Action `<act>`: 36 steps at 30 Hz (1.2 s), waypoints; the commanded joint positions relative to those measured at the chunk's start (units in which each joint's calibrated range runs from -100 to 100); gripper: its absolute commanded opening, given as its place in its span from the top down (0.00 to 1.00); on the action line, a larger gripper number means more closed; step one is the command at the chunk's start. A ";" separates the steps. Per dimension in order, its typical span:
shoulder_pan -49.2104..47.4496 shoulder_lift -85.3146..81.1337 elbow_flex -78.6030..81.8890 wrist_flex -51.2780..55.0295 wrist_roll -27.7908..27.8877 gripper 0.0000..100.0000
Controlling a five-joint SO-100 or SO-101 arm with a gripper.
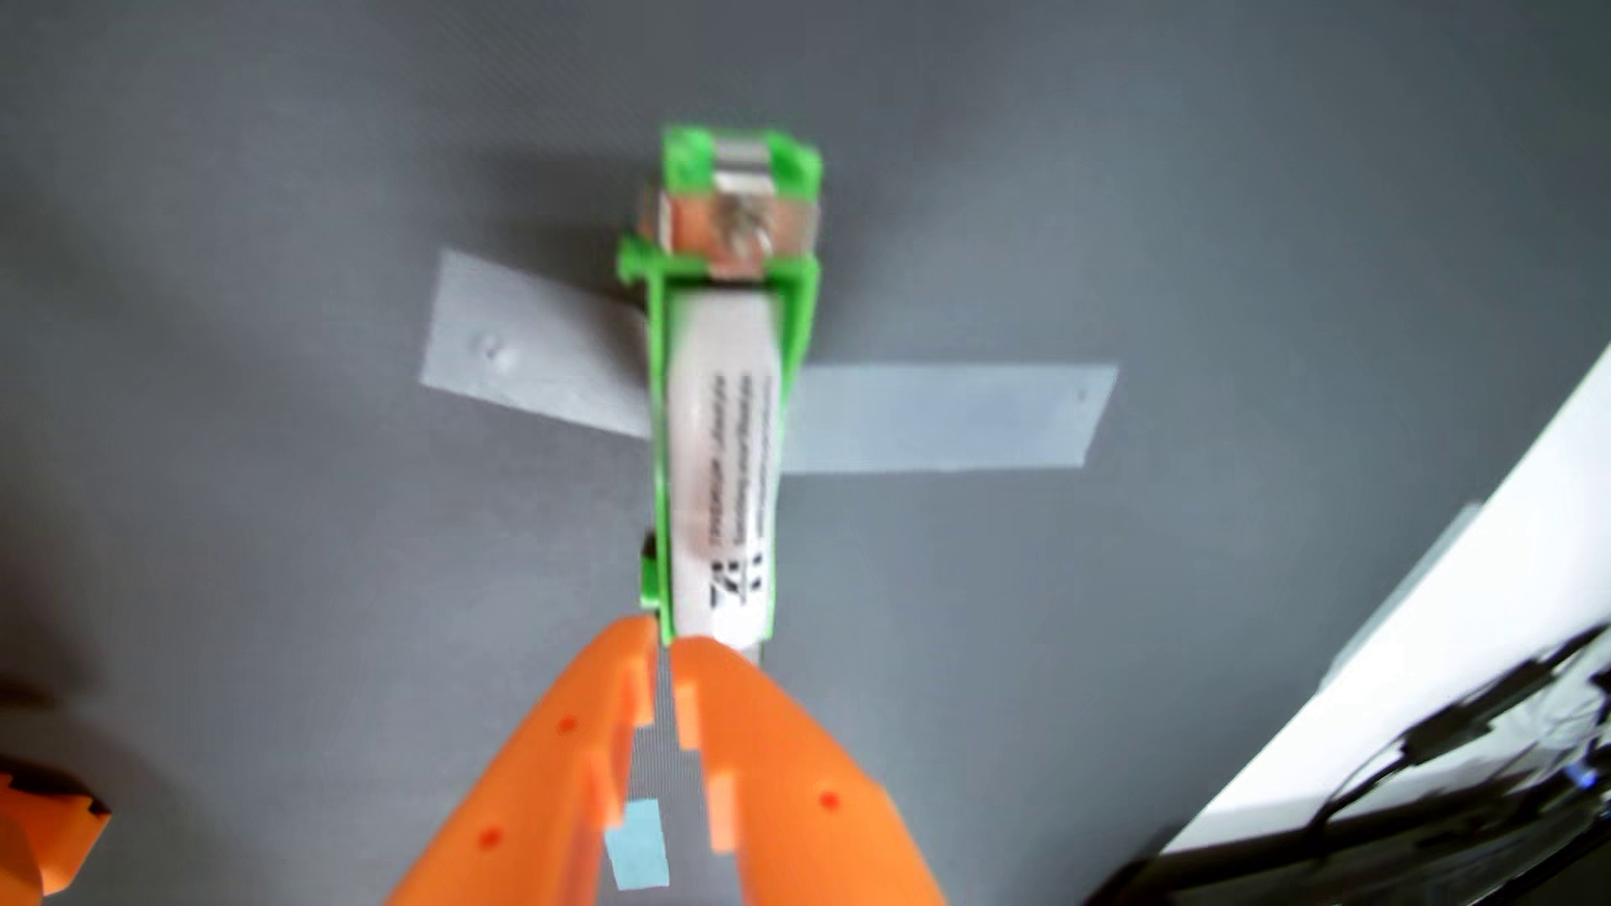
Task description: Insert Battery
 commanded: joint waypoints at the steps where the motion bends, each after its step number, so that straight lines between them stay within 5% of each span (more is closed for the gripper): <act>1: 2.45 -0.74 -2.21 -0.53 0.25 0.98; 36: 2.57 -0.24 1.58 -6.03 3.81 0.98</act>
